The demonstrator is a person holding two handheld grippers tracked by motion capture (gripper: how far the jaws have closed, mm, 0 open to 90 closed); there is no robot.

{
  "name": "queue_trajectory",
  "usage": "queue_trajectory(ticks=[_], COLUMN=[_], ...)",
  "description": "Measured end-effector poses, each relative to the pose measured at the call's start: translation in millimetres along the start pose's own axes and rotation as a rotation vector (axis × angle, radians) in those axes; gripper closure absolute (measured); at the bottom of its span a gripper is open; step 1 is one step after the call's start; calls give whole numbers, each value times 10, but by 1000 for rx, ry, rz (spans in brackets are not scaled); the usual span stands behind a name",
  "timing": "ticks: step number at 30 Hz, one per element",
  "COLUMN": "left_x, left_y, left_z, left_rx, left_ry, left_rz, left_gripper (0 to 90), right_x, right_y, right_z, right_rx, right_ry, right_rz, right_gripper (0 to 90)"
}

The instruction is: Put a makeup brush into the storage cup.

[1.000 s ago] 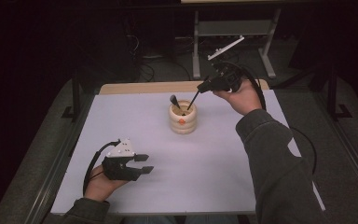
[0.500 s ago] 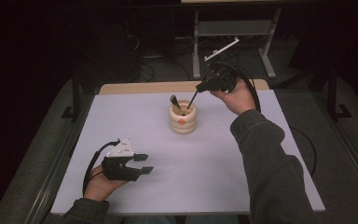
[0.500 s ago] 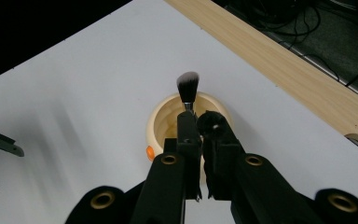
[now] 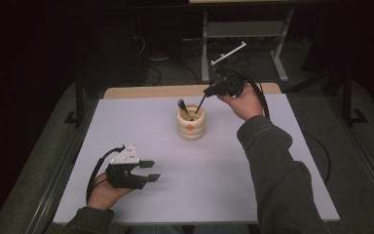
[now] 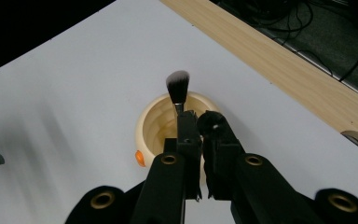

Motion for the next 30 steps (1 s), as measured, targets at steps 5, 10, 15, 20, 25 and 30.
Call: queue_trajectory(ticks=[5,10,15,20,25,30], left_x=[-2,-3,-4,0,2,-3], left_y=[2,4,2,1,5,2], left_z=[5,3,-6,-4,3,8], left_rx=[-1,3,8,7,4,1], left_ry=[6,17,9,11,15,24], left_rz=[-1,-1,-2,-1,-1,-6], left_gripper=[485,479,472,466,463,462], right_x=[-12,-10,-17,-29,-44,-79], right_y=[-52,-118,-166,-210,-260,-307], right_z=[21,20,32,36,48,82], right_rx=[-4,-2,-9,0,2,3], right_ry=[-6,-11,-17,-25,-27,-30], right_rz=[-7,-9,-17,-23,-22,-19], right_gripper=[845,845,845,845,844,845])
Point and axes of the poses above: each handheld gripper's, and its own axes: y roughly backward along the jaws, x roughly out of its top, z roughly to its right, the point moved 8 cm from there along -y, roughly forward along the jaws, and after that the axes turned 5 degrees about -z, right-handed, at the moved point
